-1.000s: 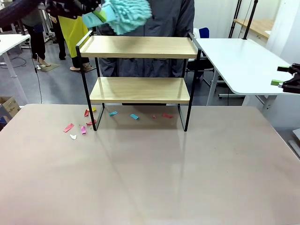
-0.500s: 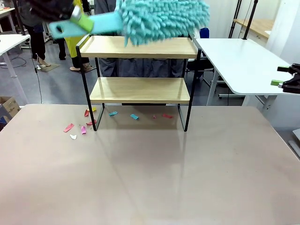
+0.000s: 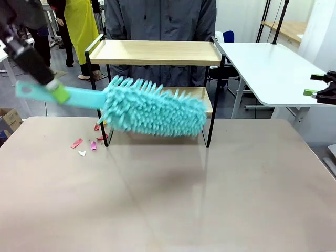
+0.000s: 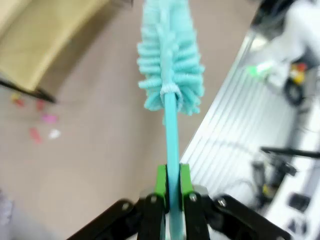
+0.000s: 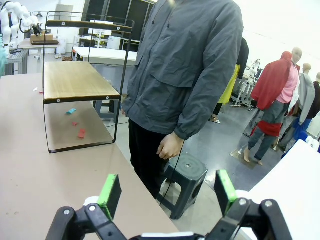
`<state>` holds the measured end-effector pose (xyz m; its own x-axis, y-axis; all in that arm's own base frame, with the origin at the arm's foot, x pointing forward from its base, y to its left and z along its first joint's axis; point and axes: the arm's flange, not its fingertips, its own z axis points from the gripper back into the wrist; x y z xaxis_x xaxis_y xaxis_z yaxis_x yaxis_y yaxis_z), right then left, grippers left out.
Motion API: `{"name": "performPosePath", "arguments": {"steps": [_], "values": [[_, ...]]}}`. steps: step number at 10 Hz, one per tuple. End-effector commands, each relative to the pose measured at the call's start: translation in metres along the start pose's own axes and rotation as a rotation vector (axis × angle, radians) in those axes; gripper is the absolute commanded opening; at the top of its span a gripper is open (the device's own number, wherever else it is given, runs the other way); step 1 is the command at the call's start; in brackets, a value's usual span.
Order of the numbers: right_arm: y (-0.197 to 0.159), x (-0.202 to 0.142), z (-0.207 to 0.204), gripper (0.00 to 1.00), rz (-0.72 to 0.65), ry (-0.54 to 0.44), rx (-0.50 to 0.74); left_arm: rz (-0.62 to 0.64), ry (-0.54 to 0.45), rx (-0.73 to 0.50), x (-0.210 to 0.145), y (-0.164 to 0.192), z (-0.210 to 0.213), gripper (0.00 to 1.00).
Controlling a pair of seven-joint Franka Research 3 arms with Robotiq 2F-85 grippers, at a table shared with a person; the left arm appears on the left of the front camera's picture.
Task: Clean the shelf.
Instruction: Clean the specific section of the Shelf indicated by the human with the Duster.
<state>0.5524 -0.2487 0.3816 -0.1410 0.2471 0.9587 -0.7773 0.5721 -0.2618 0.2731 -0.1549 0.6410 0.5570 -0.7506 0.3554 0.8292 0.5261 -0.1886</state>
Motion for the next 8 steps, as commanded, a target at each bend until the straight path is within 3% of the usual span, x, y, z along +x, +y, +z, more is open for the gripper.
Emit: {"name": "performPosePath", "arguments": {"steps": [1, 4, 6, 7, 8], "values": [[-0.001, 0.008, -0.001, 1.0, -0.011, 0.017, 0.001, -0.047, 0.123, 0.033, -0.023, 0.0, -0.011, 0.13], [-0.001, 0.008, -0.001, 1.0, -0.011, 0.017, 0.001, -0.012, 0.259, -0.032, -0.046, 0.006, -0.033, 0.13], [-0.001, 0.008, -0.001, 1.0, -0.011, 0.017, 0.001, 0.028, 0.282, 0.038, -0.059, 0.012, -0.037, 0.13], [-0.001, 0.008, -0.001, 1.0, -0.011, 0.017, 0.001, 0.073, 0.246, 0.094, -0.059, 0.011, -0.042, 0.13], [-0.001, 0.008, -0.001, 1.0, -0.011, 0.017, 0.001, 0.022, 0.276, -0.019, -0.05, 0.008, -0.041, 0.13]]}}
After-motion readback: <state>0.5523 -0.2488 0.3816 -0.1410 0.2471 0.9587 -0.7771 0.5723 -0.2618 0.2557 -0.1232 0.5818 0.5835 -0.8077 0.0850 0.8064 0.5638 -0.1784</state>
